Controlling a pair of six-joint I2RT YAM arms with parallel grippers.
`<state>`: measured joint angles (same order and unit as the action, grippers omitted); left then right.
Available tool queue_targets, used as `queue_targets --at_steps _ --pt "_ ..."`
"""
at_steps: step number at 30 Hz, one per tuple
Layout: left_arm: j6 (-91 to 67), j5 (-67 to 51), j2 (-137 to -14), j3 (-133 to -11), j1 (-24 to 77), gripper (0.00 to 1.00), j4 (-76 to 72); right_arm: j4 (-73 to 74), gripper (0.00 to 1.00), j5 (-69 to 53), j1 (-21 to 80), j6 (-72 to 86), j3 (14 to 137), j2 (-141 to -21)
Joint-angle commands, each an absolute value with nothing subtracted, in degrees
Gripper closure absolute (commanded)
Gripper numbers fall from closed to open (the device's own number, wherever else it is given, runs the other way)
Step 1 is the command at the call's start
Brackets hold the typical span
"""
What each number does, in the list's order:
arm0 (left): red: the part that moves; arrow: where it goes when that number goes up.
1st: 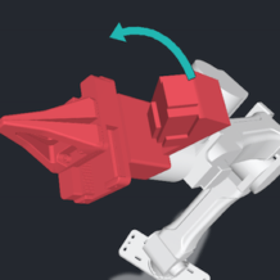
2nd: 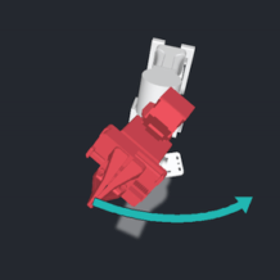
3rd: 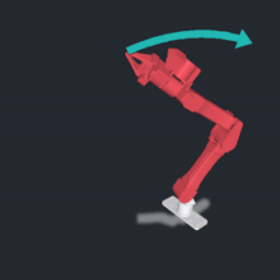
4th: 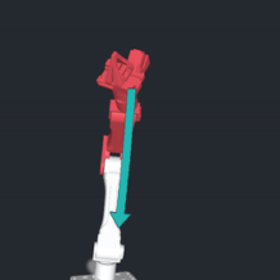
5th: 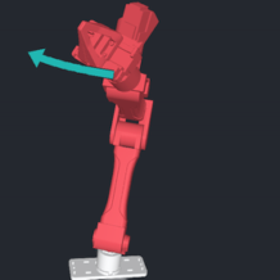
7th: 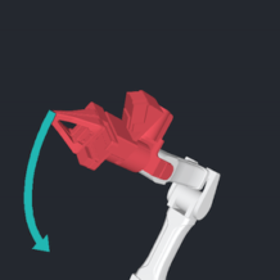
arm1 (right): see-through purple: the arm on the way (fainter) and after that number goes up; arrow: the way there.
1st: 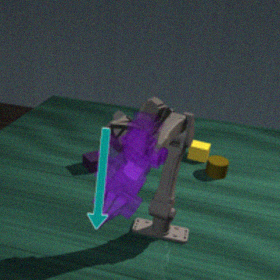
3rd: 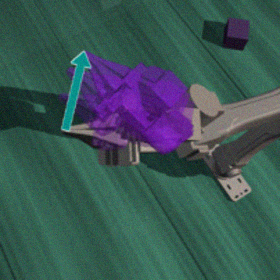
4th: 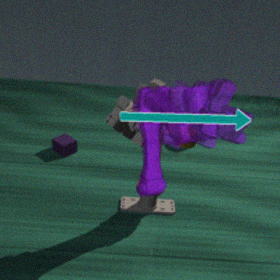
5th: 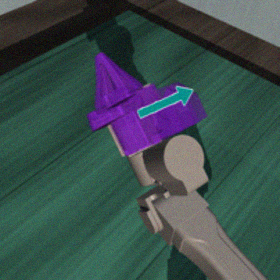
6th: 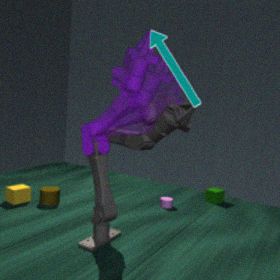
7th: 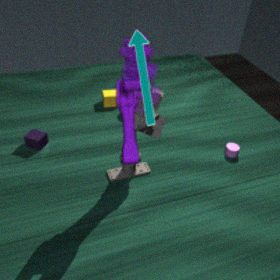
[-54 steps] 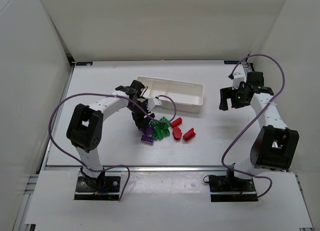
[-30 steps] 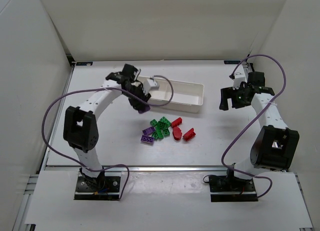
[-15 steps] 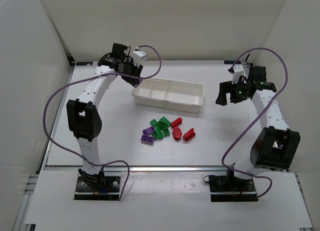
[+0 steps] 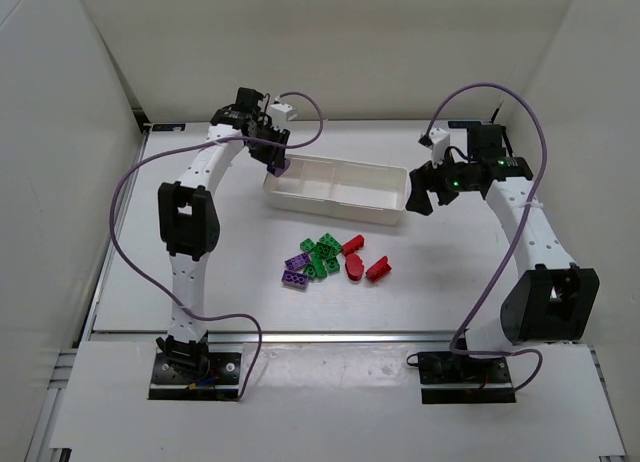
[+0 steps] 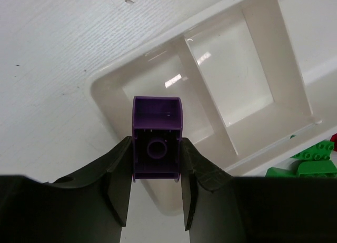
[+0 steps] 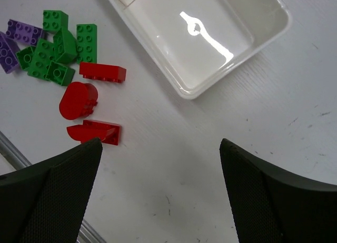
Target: Sort the legos into containers by color
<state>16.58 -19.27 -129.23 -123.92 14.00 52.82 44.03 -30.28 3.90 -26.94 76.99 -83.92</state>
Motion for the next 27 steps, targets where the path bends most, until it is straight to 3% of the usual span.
queue_targets --at_steps 1,4,5,6,8,11,20,27 --pt "16.17 -21.09 -128.5 -125.6 14.5 0.87 55.11 45.35 0.05 -30.94 5.53 -31.46 76.29 -81.39" --pt "16.96 -22.4 -128.32 -125.16 14.76 0.81 55.81 45.09 0.06 -30.24 7.29 -33.04 75.76 -81.3" --pt "16.96 -22.85 -128.15 -124.98 14.77 0.75 56.07 44.91 0.06 -30.06 7.64 -33.48 75.67 -81.3" --pt "16.96 -23.29 -127.62 -124.55 14.77 0.54 55.99 44.91 0.06 -29.97 8.52 -34.7 75.5 -81.3" --pt "16.44 -23.29 -127.09 -123.67 14.77 0.4 55.99 44.39 0.06 -29.45 9.57 -36.81 74.8 -81.3" --pt "15.56 -23.11 -126.13 -123.57 14.5 0.27 55.99 43.69 0.08 -29.09 11.68 -41.46 72.96 -80.86" --pt "11.34 -27.34 -119.63 -129.37 12.3 0.23 57.47 49.29 0.12 -36.56 14.32 -67.91 66.89 -79.72" --pt "11.87 -24.44 -112.86 -124.56 11.34 0.22 57.83 53.0 0.11 -39.64 16.26 -84.71 62.59 -80.33"
